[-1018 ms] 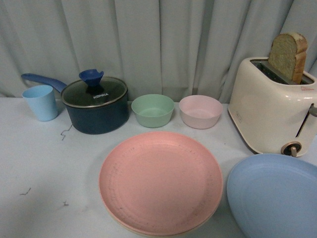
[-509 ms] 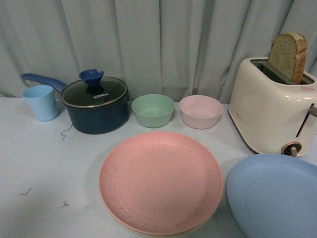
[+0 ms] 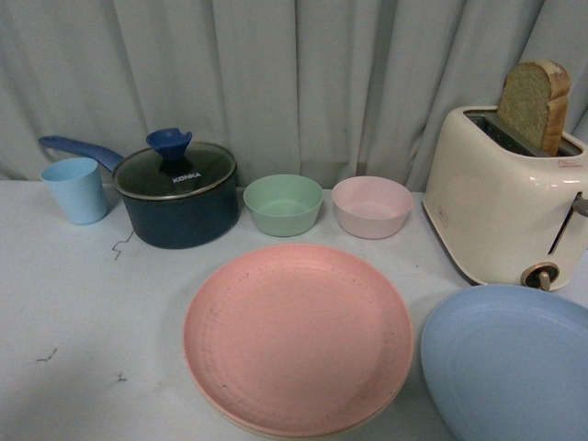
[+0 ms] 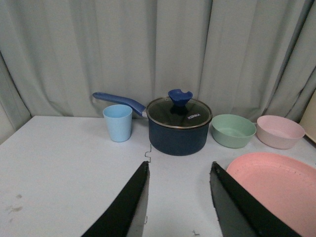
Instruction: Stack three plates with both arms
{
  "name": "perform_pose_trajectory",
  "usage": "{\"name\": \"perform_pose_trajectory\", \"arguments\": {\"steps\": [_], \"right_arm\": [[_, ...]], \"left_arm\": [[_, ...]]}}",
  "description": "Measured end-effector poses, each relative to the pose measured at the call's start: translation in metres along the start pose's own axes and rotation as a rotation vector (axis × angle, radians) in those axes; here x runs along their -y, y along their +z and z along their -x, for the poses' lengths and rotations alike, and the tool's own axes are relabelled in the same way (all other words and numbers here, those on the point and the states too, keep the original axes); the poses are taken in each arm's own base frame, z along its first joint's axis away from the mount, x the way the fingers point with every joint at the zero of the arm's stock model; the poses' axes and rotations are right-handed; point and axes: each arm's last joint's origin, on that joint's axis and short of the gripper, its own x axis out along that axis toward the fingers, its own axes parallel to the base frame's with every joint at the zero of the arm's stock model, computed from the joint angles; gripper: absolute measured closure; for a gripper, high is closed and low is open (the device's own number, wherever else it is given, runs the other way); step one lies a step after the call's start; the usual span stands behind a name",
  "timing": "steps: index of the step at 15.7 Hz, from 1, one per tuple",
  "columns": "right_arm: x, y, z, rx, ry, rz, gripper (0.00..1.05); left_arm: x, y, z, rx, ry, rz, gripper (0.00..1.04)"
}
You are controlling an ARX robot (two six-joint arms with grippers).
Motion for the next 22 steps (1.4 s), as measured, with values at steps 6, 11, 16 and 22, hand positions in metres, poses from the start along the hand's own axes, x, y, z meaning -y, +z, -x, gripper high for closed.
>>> {"name": "perform_pose_trajectory", "arguments": {"steps": [6,11,16,22], "right_arm": [[0.054,0.013,-0.065,-0.136,-0.153,-0.098,0.06],[0.059,-0.053,-0.145,-0.591,-0.177,-0.118,0.06],[0.048,-0.114,-0.169,-0.860,-0.119,-0.119,0.06],[0.044,-0.125,-0.170,-0.883,-0.110,-0.133,0.32]], "left_arm": [[0.000,0.000,0.000,0.000,0.000,-0.001,0.08],[0.000,0.000,0.000,0.000,0.000,-0.001,0.07],[0.000,0.000,0.000,0.000,0.000,-0.001,0.07],[0.000,0.000,0.000,0.000,0.000,-0.001,0.07]]}}
